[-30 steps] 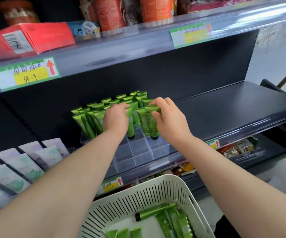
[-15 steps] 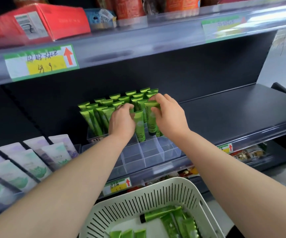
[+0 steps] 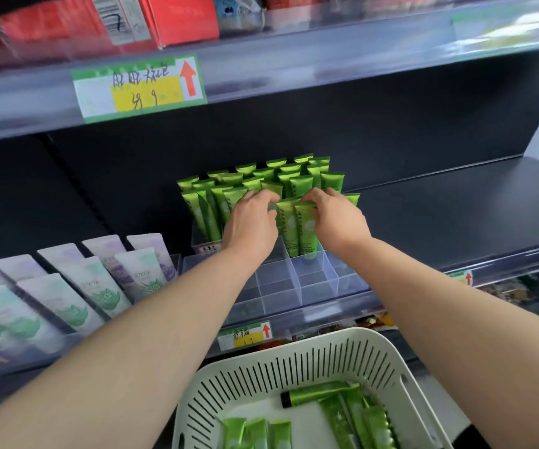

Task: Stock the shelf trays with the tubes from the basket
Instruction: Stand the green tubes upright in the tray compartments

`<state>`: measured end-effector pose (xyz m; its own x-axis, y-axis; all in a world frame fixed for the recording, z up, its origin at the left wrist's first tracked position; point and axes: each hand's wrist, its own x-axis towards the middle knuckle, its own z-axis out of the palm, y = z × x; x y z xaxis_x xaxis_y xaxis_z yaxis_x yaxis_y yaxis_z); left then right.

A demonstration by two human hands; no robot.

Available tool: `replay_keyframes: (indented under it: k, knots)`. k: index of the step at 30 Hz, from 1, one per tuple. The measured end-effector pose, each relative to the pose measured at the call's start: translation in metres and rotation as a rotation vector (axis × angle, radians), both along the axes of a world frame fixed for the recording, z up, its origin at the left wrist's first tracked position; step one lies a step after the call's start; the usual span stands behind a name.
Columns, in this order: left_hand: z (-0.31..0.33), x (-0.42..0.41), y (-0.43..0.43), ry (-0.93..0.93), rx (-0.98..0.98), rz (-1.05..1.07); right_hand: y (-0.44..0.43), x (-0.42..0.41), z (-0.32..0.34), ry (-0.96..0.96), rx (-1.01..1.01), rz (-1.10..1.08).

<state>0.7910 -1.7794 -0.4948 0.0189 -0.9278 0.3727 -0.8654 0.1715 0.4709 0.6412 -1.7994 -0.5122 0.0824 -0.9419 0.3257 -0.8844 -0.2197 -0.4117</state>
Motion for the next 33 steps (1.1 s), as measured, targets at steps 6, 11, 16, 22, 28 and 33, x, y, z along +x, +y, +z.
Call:
replay_keyframes:
  k: [6,11,16,22,28,33]
  knots:
    - [0.001,0.003,0.006,-0.014,0.003,-0.012,0.002,0.001,0.002,0.050,-0.122,-0.005]
    - [0.003,0.003,0.019,-0.001,-0.009,-0.024,0.020,0.001,0.003,0.085,-0.249,-0.010]
    - [-0.003,0.002,0.047,0.037,-0.025,-0.047,0.051,0.002,-0.015,0.087,-0.306,0.019]
    - [-0.033,0.007,0.087,0.052,0.016,-0.087,0.101,0.007,-0.062,0.070,-0.264,0.094]
    - [-0.083,0.015,0.129,0.093,0.102,-0.105,0.149,0.010,-0.128,0.099,-0.109,0.150]
    - [-0.135,0.027,0.150,0.013,0.286,-0.096,0.179,0.010,-0.173,0.166,0.136,0.199]
